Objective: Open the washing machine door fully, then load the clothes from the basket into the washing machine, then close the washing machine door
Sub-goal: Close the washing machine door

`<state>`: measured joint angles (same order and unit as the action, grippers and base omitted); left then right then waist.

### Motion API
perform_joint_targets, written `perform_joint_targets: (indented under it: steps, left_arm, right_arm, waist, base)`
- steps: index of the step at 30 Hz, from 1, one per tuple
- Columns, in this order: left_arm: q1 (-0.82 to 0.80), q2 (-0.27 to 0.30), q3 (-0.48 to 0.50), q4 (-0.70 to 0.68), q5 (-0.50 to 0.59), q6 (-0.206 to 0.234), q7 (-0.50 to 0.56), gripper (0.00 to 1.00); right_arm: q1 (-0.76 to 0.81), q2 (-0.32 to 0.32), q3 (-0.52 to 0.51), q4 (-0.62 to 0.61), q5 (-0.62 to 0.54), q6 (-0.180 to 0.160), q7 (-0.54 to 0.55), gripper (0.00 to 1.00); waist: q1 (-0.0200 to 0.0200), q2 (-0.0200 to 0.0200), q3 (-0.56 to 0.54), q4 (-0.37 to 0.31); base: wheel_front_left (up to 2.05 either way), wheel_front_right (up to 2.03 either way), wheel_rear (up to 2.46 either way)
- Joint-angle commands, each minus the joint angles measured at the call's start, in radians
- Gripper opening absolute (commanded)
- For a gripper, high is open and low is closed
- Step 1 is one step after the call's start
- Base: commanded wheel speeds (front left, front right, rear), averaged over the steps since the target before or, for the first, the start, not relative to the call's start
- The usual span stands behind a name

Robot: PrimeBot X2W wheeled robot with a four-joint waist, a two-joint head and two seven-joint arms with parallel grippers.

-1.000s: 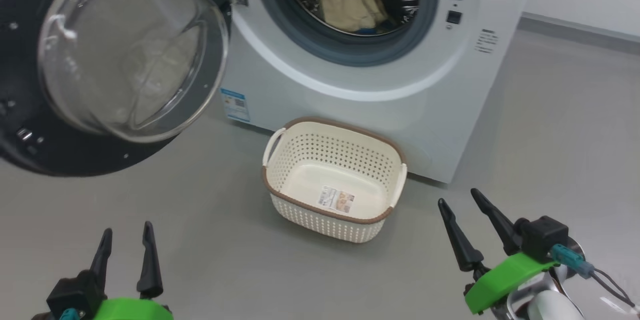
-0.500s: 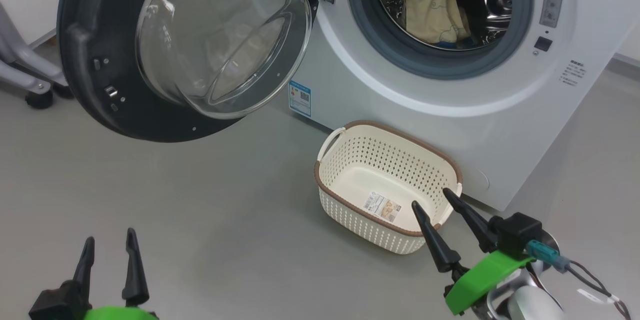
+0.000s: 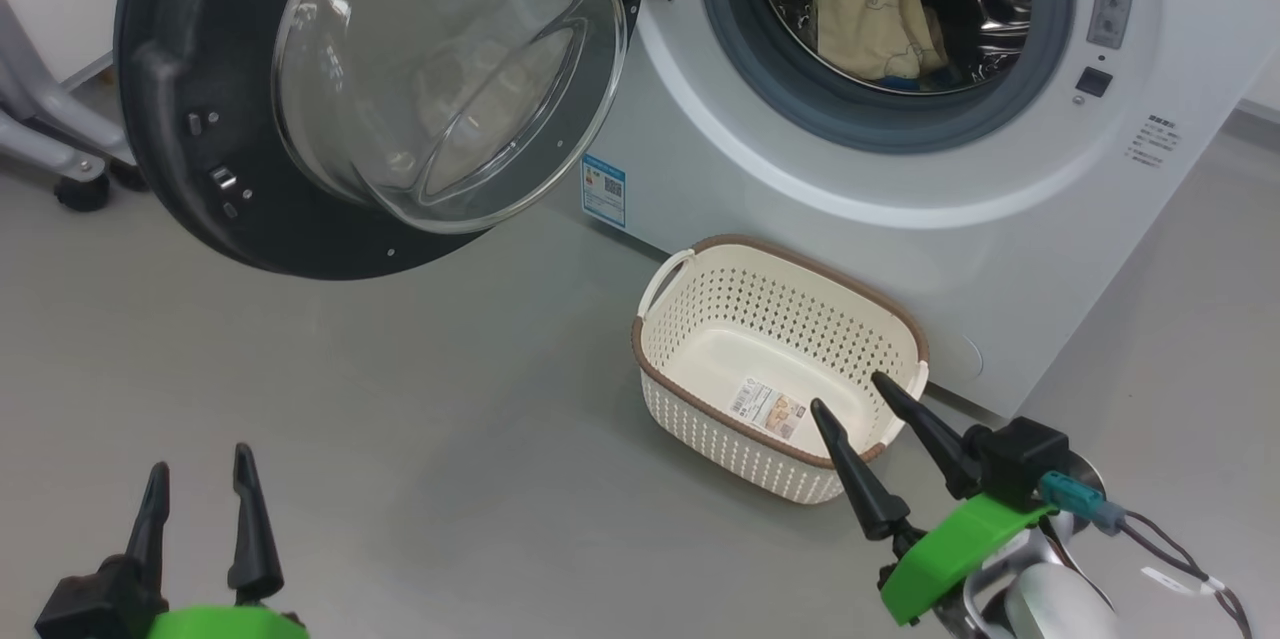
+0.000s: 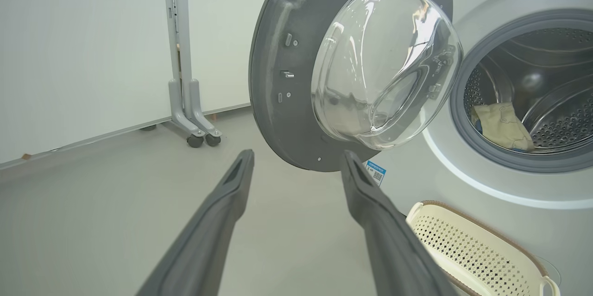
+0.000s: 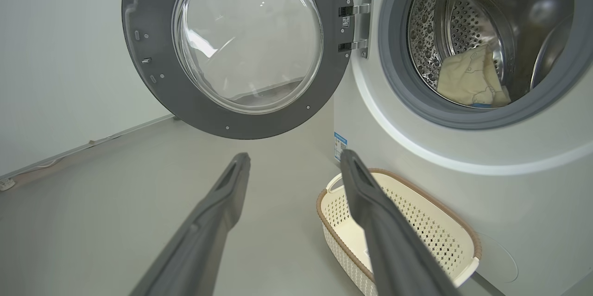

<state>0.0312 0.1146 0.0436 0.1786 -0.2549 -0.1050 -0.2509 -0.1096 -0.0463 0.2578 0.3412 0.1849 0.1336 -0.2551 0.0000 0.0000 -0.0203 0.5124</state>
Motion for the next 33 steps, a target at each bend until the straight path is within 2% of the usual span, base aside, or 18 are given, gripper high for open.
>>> perform_joint_targets:
  steps: [1,33]
  left_arm:
    - [-0.020,0.010,0.041,-0.037,0.009,0.003,-0.011,1.00]
    - [-0.015,0.000,0.067,-0.038,0.030,-0.006,-0.011,1.00]
  right_arm:
    - [-0.048,-0.004,0.018,-0.027,0.010,-0.003,-0.007,1.00]
    - [-0.056,-0.004,0.034,-0.015,0.013,-0.003,-0.007,1.00]
  waist:
    - [0.0000,0.0000,0.000,0.000]
    - [0.0000,0.0000,-0.001,-0.001]
  base:
    - [0.00,0.00,0.00]
    - [0.00,0.00,0.00]
